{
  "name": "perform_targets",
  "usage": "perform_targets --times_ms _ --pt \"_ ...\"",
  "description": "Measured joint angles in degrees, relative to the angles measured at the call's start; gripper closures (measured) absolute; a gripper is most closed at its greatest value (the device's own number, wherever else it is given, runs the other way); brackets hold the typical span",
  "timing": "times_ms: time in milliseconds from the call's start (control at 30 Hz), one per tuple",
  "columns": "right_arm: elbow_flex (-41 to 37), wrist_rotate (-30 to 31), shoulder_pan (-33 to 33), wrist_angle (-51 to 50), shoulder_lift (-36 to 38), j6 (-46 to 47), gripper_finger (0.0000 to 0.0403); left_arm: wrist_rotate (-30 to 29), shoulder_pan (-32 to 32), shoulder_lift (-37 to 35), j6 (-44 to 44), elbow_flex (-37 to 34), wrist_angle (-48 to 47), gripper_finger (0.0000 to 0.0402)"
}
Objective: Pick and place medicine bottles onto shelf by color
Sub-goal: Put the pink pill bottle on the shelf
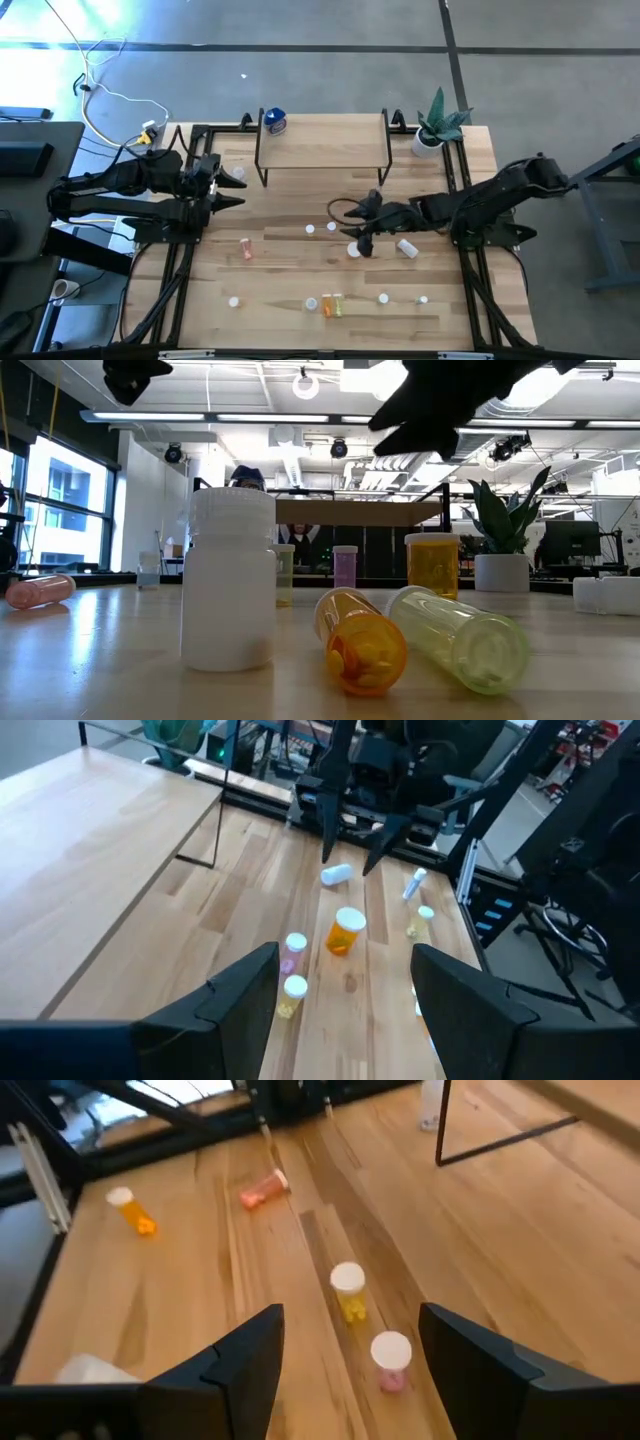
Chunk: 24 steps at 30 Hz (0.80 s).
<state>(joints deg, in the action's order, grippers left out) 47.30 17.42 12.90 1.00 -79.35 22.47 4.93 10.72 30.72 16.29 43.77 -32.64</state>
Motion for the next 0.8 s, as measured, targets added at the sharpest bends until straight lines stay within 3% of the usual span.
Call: perform_targets --times_ms 800 --pt "0.0 -3.2 -4.7 11.0 -15.3 -1.5 0.0179 0.0 0.0 0.0 -1.5 0.0 -3.2 0.0186"
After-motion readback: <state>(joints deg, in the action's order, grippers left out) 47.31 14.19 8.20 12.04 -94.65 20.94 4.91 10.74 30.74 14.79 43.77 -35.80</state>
